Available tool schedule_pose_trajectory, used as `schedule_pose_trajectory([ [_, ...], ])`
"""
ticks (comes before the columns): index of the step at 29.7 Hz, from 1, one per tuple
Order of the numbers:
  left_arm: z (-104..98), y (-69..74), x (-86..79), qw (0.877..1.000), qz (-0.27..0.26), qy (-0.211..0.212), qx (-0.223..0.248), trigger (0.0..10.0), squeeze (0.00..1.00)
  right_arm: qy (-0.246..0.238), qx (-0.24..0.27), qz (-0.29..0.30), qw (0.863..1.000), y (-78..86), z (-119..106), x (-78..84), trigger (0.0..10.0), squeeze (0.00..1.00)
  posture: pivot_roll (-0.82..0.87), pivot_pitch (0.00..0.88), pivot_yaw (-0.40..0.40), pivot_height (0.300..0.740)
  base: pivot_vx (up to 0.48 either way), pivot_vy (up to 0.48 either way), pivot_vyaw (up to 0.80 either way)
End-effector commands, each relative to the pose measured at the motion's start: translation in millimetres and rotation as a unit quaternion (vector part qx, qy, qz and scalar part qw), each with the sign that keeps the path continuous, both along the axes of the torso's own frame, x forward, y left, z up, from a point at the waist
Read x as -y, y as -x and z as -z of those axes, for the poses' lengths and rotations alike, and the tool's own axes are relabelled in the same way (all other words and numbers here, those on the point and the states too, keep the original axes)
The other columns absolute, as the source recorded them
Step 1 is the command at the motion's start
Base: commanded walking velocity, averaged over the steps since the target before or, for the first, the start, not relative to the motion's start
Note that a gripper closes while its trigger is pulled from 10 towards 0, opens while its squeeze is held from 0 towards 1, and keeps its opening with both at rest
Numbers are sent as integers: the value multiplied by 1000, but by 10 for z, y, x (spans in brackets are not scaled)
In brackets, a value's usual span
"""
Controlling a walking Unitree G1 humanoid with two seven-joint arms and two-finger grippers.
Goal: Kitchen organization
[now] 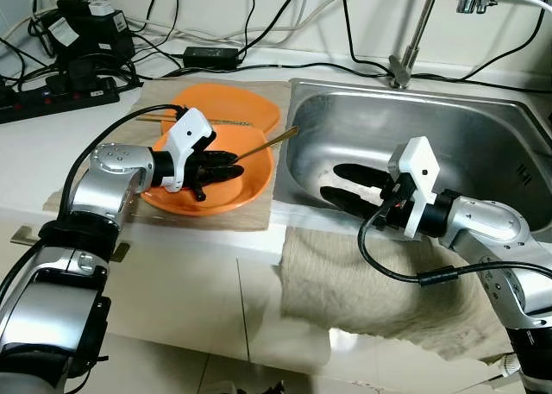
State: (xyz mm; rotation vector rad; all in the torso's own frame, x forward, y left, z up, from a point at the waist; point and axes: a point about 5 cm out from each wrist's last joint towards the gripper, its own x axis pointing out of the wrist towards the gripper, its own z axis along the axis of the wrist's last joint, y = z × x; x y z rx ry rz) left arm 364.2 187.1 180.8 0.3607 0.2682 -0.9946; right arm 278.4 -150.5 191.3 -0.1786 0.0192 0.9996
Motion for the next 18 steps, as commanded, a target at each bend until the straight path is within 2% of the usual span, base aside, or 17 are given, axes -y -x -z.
schedule_pose_trajectory([
  [1, 39, -5, 22, 1000, 1, -10, -13, 0, 0, 10, 7, -4, 1000, -3, -21, 18, 10000, 0, -40, 0, 22, 740, 0, 0, 0],
  [13, -53, -46, 29, 1000, -11, 1, 12, 0, 0, 10, 13, -2, 1000, -32, -47, 20, 10000, 0, -40, 0, 21, 740, 0, 0, 0],
  [18, -188, -41, -8, 999, -18, 17, 36, 0, 0, -11, 22, 7, 1000, -22, -98, 15, 10000, 0, -35, 0, 22, 740, 0, 0, 0],
])
